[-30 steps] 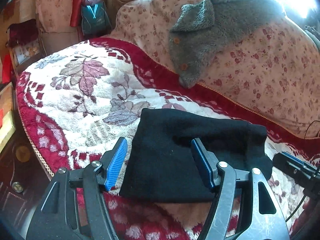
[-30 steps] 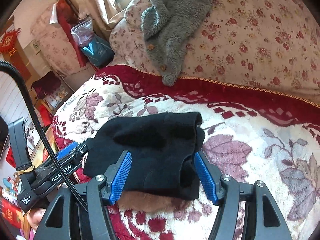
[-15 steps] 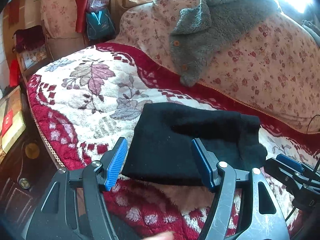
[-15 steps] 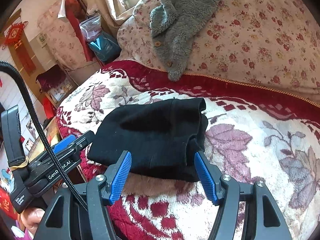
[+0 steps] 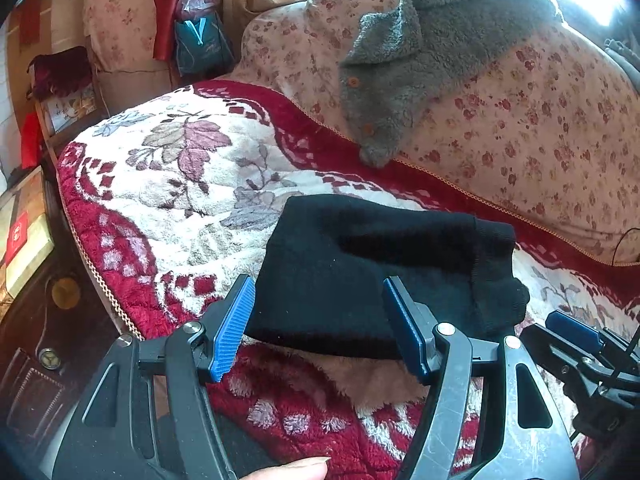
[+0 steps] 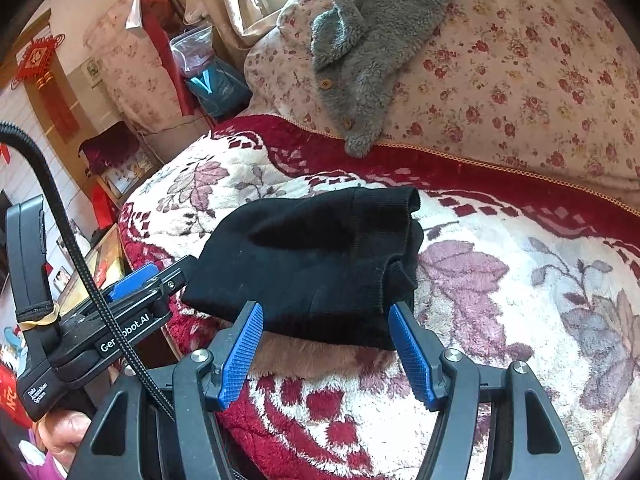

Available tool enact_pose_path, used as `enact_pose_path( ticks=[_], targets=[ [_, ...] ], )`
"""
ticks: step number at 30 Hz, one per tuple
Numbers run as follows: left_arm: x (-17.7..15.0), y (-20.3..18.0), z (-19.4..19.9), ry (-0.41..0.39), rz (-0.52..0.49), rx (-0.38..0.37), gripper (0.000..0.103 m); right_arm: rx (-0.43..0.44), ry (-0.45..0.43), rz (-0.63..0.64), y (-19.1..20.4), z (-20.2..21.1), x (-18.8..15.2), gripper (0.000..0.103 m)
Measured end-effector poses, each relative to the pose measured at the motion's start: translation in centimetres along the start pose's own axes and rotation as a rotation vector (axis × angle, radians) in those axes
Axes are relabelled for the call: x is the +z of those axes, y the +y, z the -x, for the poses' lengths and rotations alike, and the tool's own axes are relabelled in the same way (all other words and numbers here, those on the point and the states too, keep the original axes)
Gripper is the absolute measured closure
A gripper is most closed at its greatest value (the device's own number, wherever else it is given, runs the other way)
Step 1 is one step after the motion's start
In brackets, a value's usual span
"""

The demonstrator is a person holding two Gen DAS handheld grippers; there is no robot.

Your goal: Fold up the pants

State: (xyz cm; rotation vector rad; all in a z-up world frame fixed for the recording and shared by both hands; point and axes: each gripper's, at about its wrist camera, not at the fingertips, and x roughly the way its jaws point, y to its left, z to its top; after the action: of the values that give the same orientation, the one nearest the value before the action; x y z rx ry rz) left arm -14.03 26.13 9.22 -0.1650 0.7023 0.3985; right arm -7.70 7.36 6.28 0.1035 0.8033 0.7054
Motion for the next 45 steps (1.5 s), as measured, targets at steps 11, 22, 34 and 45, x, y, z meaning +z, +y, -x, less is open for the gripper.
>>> enact_pose_path(
  ticks=[11,22,34,45],
  targets=[
    [-0.1,-0.3,0.1,0.003,-0.005,-0.007,0.036,0.001,0.010,0.002,0.2,-0.3,-0.2,0.040],
    [0.0,0.0,0.0,-0.001,-0.008,0.009,0.036,0.003,0.016,0.006,0.3,-0.7,-0.3,0.040],
    [-0.4,0.3,-0.3,0.007,0.001,0.016,0.036,0.002,0.022,0.007,0.6,-1.1,-0.5,0.040],
    [-0.5,0.4,-0.4,0.011,0.004,0.019,0.036,0.008,0.031,0.004,0.7,-1.4,-0.4,0.039]
  ],
)
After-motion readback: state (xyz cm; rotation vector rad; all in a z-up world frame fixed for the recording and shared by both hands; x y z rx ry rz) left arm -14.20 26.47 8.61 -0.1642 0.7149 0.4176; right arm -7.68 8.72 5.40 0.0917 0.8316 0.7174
